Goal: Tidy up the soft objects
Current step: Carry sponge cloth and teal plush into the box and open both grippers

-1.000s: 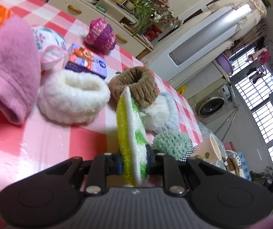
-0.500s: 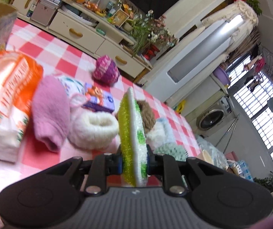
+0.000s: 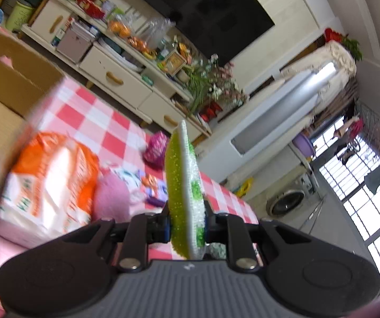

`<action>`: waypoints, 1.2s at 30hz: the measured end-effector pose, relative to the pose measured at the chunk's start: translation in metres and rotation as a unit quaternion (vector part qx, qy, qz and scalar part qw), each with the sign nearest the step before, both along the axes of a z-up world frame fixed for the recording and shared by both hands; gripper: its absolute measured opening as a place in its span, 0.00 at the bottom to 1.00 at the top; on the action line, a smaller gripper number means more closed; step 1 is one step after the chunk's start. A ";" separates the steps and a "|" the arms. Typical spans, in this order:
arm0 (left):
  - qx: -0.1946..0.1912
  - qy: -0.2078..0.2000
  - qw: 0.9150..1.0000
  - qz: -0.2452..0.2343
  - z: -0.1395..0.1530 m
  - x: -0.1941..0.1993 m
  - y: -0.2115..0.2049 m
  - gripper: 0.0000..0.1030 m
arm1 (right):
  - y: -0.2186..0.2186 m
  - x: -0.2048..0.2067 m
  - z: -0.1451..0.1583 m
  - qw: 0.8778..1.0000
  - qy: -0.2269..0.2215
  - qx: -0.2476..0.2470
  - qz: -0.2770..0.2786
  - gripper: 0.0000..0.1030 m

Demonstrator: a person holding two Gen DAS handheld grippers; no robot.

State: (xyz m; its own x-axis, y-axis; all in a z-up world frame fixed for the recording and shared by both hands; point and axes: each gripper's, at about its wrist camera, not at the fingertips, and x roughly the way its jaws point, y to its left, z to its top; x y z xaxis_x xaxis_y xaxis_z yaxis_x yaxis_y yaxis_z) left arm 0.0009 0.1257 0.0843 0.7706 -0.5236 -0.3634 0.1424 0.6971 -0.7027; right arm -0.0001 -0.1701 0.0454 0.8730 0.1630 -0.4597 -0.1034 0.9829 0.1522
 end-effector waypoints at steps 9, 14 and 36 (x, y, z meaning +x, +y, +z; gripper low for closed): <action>0.027 -0.035 0.997 0.069 0.022 -0.014 0.051 0.17 | 0.043 0.001 0.019 0.998 -0.028 -0.007 0.062 0.86; 0.067 -0.050 0.990 0.115 0.032 -0.024 0.080 0.17 | 0.072 0.002 0.037 0.993 -0.044 0.004 0.111 0.86; 0.199 0.042 0.950 0.236 0.013 -0.031 0.171 0.18 | 0.174 0.000 0.052 0.949 -0.029 -0.030 0.311 0.86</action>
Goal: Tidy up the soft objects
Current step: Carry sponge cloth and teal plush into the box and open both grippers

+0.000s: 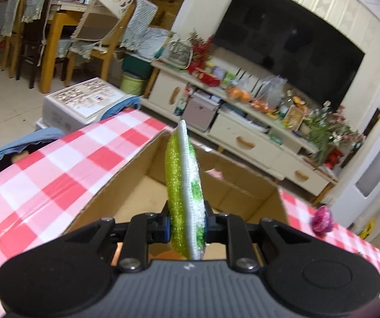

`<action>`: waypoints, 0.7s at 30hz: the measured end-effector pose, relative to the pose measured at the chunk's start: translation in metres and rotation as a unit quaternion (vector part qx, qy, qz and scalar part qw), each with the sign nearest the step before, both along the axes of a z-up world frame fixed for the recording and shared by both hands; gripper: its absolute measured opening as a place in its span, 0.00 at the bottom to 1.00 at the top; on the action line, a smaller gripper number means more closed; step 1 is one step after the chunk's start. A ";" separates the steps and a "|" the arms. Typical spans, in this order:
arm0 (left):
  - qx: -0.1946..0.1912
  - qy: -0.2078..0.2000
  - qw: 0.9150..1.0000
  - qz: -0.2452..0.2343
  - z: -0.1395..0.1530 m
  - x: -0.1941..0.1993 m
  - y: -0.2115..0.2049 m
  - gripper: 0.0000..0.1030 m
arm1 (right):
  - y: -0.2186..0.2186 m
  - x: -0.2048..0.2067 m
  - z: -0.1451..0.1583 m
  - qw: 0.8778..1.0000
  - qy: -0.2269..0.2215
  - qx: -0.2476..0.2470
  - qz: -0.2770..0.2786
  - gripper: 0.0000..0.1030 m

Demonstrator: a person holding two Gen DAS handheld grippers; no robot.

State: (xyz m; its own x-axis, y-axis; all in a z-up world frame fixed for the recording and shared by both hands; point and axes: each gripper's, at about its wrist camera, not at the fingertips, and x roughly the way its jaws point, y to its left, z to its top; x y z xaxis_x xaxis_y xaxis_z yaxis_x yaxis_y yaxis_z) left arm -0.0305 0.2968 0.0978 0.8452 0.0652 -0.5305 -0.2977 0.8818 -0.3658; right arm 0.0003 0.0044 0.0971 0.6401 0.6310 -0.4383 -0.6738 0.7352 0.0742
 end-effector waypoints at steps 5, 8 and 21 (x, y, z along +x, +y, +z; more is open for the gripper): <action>0.014 0.038 0.999 0.012 -0.005 0.004 0.002 0.18 | 0.001 -0.005 -0.004 1.000 0.019 -0.011 0.008 0.92; 0.027 0.045 0.998 0.027 -0.005 0.002 0.001 0.26 | 0.002 -0.013 -0.003 1.000 0.022 -0.011 0.011 0.97; 0.073 0.017 0.996 0.054 0.013 -0.008 -0.013 0.57 | -0.025 -0.028 -0.004 0.999 0.012 0.022 -0.030 0.99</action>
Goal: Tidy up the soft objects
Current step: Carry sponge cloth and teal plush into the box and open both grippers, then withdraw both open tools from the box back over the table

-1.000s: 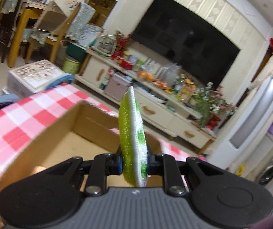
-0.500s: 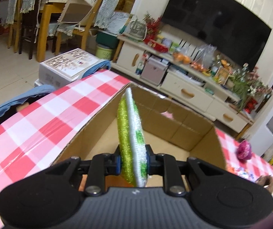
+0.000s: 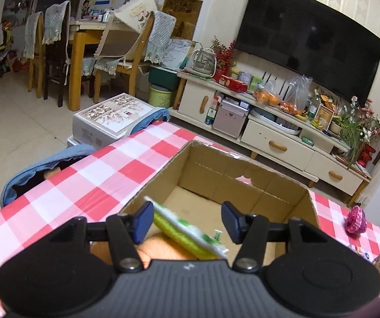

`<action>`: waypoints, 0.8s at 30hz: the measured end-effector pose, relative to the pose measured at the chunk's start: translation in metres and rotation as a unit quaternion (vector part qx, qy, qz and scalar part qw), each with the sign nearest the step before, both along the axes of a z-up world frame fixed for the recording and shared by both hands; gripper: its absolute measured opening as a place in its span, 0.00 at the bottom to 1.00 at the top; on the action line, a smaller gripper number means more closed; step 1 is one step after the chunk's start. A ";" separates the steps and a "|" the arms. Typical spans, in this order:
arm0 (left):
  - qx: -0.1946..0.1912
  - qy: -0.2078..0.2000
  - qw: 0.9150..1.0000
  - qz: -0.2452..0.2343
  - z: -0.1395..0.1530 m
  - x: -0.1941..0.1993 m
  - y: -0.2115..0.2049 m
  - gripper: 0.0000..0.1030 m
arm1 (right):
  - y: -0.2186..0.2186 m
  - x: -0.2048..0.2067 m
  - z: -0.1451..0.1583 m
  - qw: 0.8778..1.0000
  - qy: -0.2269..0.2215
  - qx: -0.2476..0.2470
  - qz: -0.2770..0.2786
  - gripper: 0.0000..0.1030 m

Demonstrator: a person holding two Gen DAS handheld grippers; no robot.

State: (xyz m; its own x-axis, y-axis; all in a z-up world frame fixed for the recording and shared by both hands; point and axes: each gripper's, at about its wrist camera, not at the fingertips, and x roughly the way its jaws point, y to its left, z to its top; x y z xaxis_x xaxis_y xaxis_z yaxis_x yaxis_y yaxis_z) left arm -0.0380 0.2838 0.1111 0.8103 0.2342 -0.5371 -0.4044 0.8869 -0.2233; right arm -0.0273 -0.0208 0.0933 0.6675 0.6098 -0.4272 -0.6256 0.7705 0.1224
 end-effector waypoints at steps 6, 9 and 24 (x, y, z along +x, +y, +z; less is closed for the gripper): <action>0.004 -0.002 1.000 -0.019 0.002 0.002 -0.013 0.65 | -0.014 0.000 -0.006 0.999 0.011 0.017 -0.041 1.00; 0.005 -0.004 1.000 -0.028 0.003 0.004 -0.019 0.68 | -0.018 -0.003 -0.009 0.998 0.019 0.026 -0.056 1.00; 0.029 -0.005 0.996 -0.090 0.005 0.012 -0.071 0.77 | -0.030 -0.014 -0.010 0.993 0.018 0.035 -0.111 1.00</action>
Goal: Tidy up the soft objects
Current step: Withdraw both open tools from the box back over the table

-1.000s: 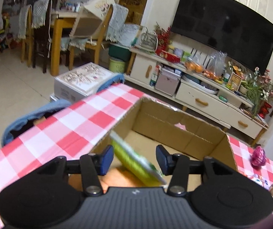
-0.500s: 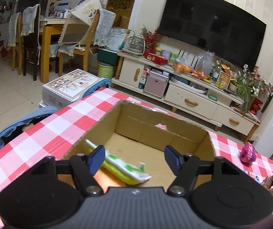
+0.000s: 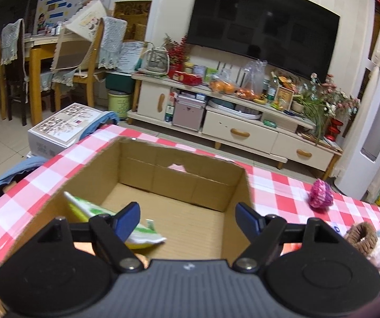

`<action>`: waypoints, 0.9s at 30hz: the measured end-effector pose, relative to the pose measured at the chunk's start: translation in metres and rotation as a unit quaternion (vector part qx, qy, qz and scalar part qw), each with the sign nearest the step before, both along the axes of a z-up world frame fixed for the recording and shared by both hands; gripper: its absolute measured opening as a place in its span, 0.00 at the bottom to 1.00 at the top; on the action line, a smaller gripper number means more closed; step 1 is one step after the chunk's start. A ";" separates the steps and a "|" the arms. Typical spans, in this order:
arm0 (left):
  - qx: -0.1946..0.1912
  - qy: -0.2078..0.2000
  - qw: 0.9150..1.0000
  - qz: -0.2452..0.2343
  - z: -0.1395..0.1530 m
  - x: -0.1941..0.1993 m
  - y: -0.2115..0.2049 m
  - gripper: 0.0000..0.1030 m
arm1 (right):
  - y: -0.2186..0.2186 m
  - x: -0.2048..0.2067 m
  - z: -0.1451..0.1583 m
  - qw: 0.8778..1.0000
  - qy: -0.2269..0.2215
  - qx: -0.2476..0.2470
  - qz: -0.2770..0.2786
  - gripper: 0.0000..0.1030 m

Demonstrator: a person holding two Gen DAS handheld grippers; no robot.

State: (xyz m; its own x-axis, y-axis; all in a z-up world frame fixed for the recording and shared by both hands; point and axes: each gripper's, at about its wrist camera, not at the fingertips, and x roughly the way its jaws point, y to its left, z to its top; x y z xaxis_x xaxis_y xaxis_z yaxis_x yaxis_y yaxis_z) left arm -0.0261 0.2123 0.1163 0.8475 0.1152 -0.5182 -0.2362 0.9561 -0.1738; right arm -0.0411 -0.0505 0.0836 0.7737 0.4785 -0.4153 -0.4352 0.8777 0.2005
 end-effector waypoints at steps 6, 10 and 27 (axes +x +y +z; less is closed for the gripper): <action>0.005 0.001 1.000 -0.016 0.000 0.005 -0.018 0.77 | -0.002 0.000 0.000 1.000 0.000 0.006 -0.023 1.00; 0.008 0.001 0.999 -0.031 -0.002 0.007 -0.033 0.78 | -0.003 -0.001 0.000 0.999 -0.002 0.010 -0.036 1.00; 0.028 -0.001 0.995 -0.091 -0.008 0.011 -0.086 0.80 | -0.006 -0.003 -0.003 0.996 -0.011 0.012 -0.083 1.00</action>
